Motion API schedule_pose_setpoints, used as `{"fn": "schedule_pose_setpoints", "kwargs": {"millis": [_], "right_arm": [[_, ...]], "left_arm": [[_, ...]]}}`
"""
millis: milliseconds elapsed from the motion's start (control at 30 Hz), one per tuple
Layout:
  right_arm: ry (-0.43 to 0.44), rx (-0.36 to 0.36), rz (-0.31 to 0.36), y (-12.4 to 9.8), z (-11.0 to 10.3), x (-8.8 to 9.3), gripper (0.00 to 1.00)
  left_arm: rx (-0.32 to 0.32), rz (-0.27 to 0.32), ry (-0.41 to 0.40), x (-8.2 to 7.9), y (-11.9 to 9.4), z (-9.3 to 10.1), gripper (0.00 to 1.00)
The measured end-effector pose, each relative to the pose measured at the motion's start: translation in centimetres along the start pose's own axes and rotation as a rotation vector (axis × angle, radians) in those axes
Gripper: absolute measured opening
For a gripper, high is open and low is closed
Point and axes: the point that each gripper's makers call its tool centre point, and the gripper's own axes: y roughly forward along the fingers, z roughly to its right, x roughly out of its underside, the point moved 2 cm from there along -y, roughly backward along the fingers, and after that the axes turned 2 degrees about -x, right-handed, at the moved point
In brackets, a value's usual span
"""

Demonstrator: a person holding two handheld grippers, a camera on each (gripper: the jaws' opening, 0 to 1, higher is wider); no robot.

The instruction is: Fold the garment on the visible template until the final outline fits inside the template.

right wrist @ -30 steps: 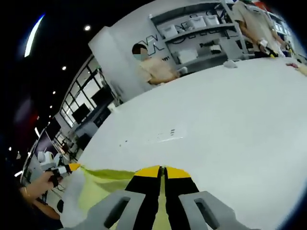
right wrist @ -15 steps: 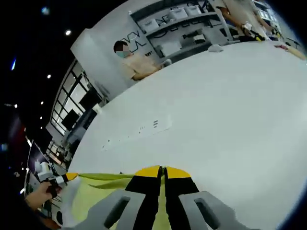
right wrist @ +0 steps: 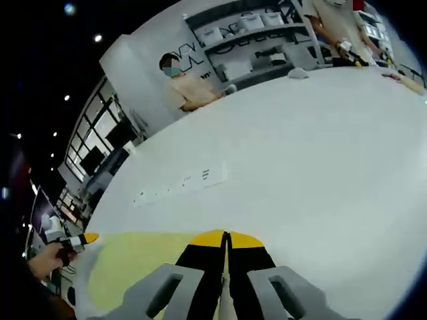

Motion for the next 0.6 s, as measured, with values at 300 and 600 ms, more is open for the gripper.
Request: {"fn": "schedule_pose_setpoints", "kwargs": {"millis": [300,600], "right_arm": [[-0.15,-0.043,-0.01,-2.0,-0.3,-0.4,0.0],[-0.332,-0.124,-0.058,-3.3,-1.3,1.2,0.18]], "left_arm": [[0.049,0.017,0.129,-0.1,-1.9,0.9,0.0],[0.055,0.068,0.27,0.5,-3.9,0.7,0.18]]}}
